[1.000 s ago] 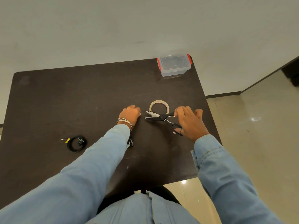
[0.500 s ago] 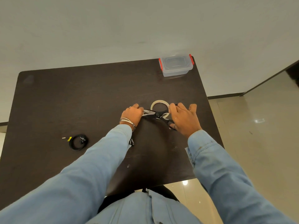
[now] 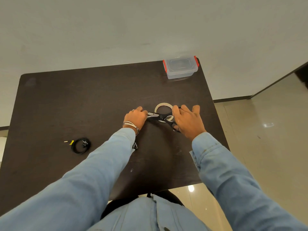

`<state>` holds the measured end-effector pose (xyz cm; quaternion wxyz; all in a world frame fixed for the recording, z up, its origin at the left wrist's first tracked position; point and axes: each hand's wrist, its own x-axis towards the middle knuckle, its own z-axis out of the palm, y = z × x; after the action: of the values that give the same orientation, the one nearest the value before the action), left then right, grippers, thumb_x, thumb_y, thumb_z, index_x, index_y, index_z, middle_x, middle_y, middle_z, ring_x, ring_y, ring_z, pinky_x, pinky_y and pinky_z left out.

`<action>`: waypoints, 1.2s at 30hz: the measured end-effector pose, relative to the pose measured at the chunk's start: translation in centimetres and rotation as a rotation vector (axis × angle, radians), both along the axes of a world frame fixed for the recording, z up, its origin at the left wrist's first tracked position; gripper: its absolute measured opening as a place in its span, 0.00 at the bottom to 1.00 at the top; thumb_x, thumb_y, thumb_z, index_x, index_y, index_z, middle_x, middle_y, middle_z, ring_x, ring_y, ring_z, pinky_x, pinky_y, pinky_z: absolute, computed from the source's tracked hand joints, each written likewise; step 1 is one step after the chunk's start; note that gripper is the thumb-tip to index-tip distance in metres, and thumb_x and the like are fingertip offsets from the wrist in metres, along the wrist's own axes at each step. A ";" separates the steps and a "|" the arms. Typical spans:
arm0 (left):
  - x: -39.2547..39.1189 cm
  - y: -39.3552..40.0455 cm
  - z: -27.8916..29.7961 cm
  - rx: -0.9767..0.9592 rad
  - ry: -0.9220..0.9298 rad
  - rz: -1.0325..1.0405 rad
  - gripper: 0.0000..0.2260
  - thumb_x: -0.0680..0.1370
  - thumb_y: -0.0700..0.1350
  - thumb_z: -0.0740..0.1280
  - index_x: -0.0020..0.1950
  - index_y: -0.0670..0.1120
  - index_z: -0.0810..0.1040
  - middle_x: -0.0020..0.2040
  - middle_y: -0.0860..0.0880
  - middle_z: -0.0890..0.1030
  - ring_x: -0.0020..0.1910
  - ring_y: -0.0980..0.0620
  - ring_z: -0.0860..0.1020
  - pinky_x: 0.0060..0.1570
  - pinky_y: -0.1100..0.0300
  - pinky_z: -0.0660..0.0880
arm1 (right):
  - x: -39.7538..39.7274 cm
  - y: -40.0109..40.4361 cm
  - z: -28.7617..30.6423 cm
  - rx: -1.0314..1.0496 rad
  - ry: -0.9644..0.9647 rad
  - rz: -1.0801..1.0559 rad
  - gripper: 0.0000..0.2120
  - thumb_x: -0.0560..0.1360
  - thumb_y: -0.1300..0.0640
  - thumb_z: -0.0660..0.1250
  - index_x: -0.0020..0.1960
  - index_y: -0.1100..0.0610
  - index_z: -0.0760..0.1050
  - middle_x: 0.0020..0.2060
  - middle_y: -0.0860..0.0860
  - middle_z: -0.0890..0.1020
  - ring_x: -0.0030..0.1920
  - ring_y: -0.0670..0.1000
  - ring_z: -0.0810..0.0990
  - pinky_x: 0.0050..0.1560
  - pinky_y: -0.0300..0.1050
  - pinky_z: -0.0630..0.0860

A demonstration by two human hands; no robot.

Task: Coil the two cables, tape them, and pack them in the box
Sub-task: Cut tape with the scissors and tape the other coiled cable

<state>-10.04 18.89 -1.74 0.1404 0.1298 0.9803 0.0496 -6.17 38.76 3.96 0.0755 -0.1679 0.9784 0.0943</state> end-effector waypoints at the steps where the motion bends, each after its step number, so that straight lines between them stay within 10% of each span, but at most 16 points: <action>1: 0.1 0.0 0.0 0.001 0.003 0.001 0.13 0.80 0.47 0.60 0.62 0.44 0.74 0.59 0.43 0.75 0.53 0.41 0.78 0.49 0.52 0.76 | -0.1 0.0 0.0 0.003 -0.005 -0.002 0.24 0.76 0.52 0.67 0.66 0.56 0.61 0.57 0.54 0.79 0.58 0.55 0.74 0.56 0.54 0.64; 13: 0.5 -0.8 -0.3 0.090 -0.023 0.143 0.12 0.81 0.46 0.58 0.61 0.43 0.74 0.59 0.42 0.76 0.55 0.38 0.77 0.52 0.48 0.74 | 0.5 0.3 -0.3 0.034 0.049 -0.055 0.23 0.71 0.48 0.71 0.60 0.57 0.68 0.52 0.54 0.79 0.56 0.55 0.75 0.55 0.58 0.68; 21: 0.9 -1.8 -1.5 0.881 -0.279 0.780 0.05 0.78 0.40 0.64 0.48 0.44 0.80 0.42 0.46 0.82 0.32 0.51 0.79 0.33 0.57 0.80 | 0.0 1.4 -0.7 -0.334 -0.231 -0.392 0.26 0.68 0.43 0.74 0.58 0.50 0.64 0.52 0.49 0.74 0.60 0.53 0.68 0.61 0.59 0.60; 29: 2.7 -1.6 -0.9 1.291 -0.507 1.092 0.07 0.79 0.41 0.64 0.46 0.46 0.81 0.43 0.48 0.82 0.35 0.52 0.79 0.37 0.59 0.78 | 1.0 2.3 -2.3 -0.853 -0.374 -0.820 0.26 0.66 0.43 0.76 0.54 0.49 0.65 0.49 0.50 0.79 0.56 0.54 0.72 0.61 0.58 0.57; 36: 5.1 -0.5 -0.1 1.464 -0.578 1.178 0.07 0.79 0.43 0.64 0.47 0.49 0.82 0.43 0.50 0.83 0.38 0.52 0.79 0.40 0.57 0.77 | 4.1 3.3 -6.3 -0.655 -0.136 -1.024 0.20 0.71 0.53 0.72 0.57 0.52 0.65 0.59 0.55 0.76 0.64 0.59 0.68 0.63 0.61 0.61</action>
<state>-4.92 18.36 -1.84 0.2125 -0.3418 0.5434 0.7367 -2.10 42.11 -2.37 0.1180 0.3037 0.9059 -0.2707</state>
